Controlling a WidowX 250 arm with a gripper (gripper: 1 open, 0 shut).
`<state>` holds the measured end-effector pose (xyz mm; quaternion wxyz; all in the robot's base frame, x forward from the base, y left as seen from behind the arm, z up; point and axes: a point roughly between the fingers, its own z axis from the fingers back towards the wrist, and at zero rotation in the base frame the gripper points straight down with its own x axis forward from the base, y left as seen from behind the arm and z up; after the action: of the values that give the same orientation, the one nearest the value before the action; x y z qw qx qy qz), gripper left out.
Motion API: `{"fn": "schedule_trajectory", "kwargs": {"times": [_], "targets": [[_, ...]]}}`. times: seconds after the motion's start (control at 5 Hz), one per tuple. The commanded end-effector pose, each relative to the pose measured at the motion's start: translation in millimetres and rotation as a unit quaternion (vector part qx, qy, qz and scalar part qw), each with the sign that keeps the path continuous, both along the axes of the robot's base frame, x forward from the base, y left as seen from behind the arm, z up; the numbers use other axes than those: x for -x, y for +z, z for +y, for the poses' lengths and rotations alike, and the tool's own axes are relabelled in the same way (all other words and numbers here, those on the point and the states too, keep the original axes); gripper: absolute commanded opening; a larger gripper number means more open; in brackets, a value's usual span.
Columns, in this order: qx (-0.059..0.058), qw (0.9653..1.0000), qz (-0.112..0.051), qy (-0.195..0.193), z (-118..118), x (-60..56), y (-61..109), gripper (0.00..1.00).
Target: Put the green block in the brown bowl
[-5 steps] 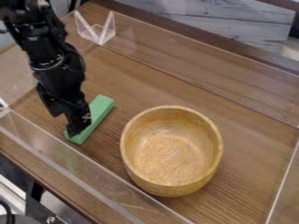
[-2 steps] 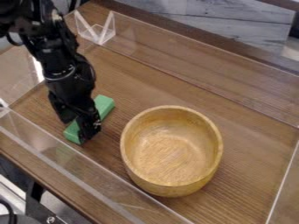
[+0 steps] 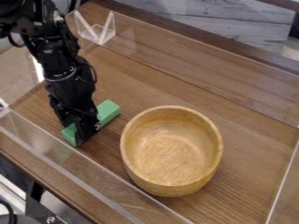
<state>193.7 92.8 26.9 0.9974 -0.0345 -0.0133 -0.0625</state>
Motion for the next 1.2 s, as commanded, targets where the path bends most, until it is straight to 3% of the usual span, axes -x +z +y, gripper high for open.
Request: {"fn": "schedule_trajectory", "kwargs": {"times": [0.0,0.2,1.0], "targets": [[-0.01,0.9998,-0.018,0.008,3,-9.9,24.5,0.0],[-0.004,0.9997,-0.009,0.021,2,-7.5,37.4,0.0],[0.008,0.9994,-0.003,0.032,-3,-10.0,45.8,0.0]]}}
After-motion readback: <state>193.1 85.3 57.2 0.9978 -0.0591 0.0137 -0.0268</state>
